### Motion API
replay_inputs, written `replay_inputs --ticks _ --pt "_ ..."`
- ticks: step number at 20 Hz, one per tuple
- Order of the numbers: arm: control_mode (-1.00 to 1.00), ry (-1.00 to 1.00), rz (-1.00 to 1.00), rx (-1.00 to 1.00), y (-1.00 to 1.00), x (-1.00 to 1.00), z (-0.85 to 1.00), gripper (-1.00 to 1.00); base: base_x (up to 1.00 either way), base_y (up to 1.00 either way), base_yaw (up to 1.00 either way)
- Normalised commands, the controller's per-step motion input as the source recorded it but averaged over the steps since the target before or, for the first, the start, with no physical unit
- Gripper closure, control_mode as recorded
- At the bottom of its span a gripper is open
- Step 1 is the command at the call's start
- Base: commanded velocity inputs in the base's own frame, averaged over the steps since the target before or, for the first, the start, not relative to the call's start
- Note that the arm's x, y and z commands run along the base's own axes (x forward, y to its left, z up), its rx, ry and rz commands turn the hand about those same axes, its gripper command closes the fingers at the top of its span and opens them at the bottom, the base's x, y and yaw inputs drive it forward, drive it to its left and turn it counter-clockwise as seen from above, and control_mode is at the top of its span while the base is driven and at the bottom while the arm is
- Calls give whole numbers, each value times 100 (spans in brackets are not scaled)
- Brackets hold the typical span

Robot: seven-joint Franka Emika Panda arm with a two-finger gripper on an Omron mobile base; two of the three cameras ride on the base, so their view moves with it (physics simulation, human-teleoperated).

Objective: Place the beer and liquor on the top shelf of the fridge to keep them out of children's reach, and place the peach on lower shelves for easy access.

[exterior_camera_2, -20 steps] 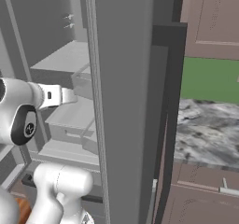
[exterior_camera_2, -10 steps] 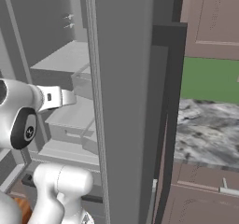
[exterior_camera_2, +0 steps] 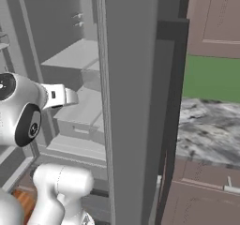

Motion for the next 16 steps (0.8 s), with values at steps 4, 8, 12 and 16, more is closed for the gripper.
replay_inputs --ticks 4,8,12,16 --pt "100 0 0 0 0 0 0 -100 -96 0 37" --pt "100 0 0 0 0 0 0 -100 -92 11 48" --pt "100 0 0 0 0 0 0 -100 -47 49 52" --pt "100 0 0 0 0 0 0 -100 -9 76 53"
